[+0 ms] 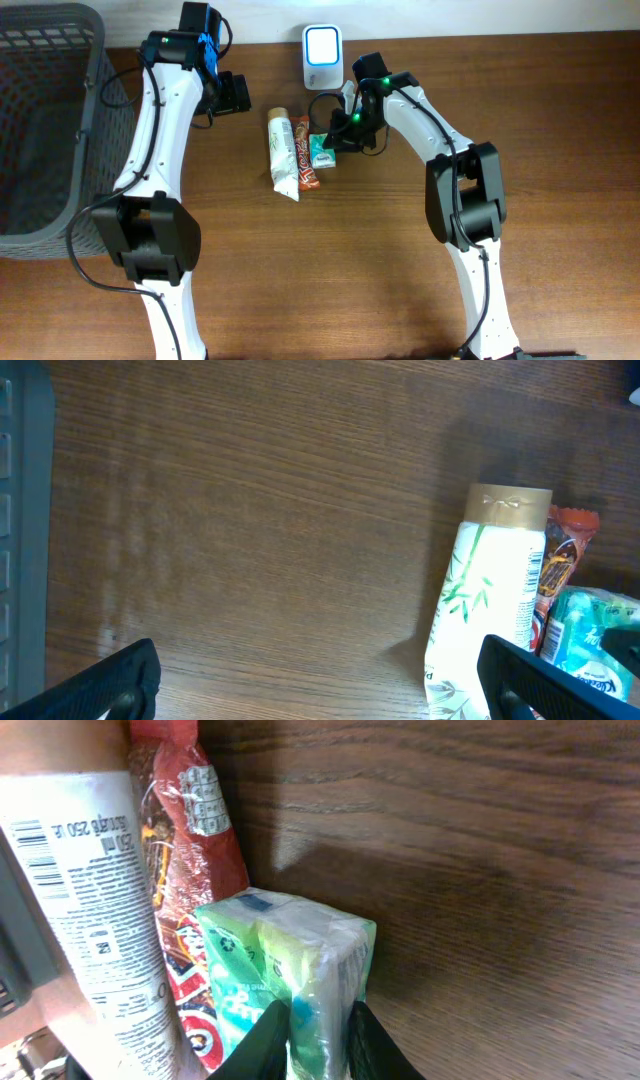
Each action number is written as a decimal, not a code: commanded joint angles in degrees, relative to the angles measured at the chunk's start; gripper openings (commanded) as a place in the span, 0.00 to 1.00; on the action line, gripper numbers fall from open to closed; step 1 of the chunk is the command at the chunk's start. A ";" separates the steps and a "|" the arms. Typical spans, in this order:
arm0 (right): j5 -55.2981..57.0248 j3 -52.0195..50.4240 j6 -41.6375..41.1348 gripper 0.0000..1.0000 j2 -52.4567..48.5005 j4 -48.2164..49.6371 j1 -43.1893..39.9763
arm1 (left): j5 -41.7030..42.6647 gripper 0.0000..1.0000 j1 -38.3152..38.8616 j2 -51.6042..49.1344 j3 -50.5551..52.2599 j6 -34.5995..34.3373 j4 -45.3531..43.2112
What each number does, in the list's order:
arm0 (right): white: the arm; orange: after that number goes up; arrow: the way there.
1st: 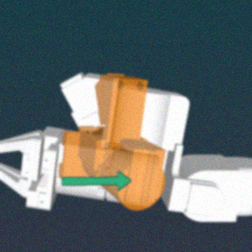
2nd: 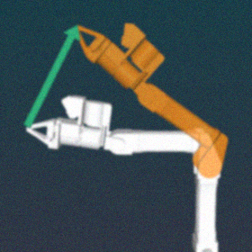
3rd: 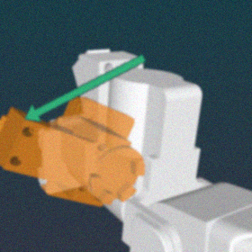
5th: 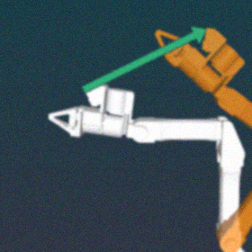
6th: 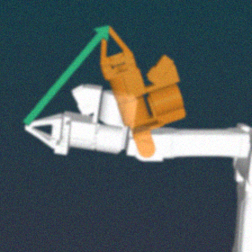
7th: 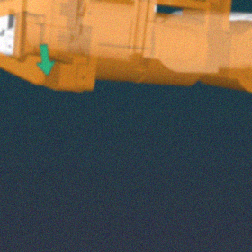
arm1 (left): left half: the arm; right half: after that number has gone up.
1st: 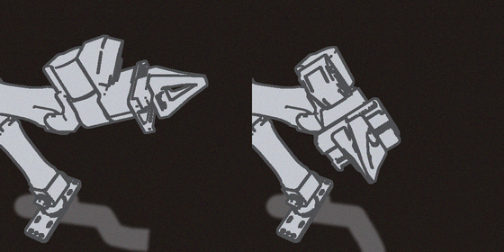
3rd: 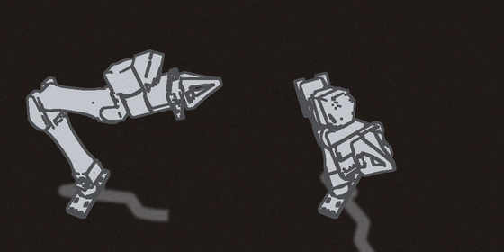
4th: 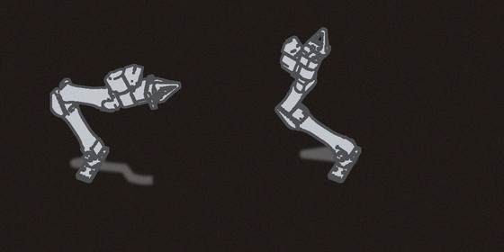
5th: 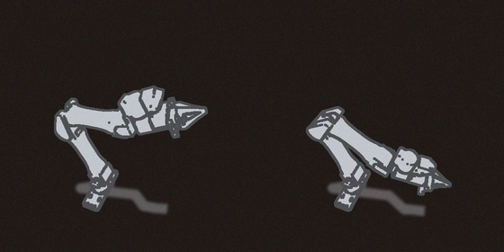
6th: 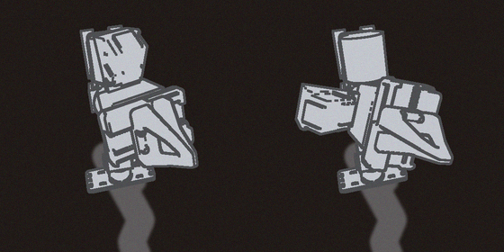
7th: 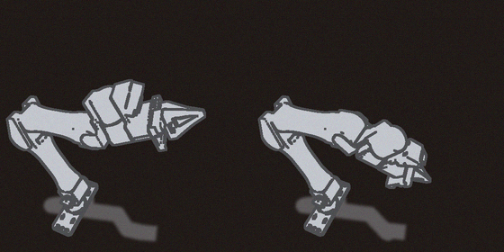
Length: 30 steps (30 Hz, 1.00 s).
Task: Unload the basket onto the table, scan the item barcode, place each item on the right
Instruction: 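Grasp the small green tissue pack with the right gripper, then hold the tissue pack over the scanner window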
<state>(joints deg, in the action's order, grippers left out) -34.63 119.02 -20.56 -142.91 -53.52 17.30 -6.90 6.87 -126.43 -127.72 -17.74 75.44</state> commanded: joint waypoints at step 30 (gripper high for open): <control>2.03 11.41 2.89 0.04 -1.29 -8.87 -9.44 | -0.02 0.99 -0.28 0.94 0.17 0.04 -0.04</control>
<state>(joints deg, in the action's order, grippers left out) -58.00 122.52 -15.86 -144.09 -58.15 7.25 -6.90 6.87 -126.43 -127.72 -17.74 75.46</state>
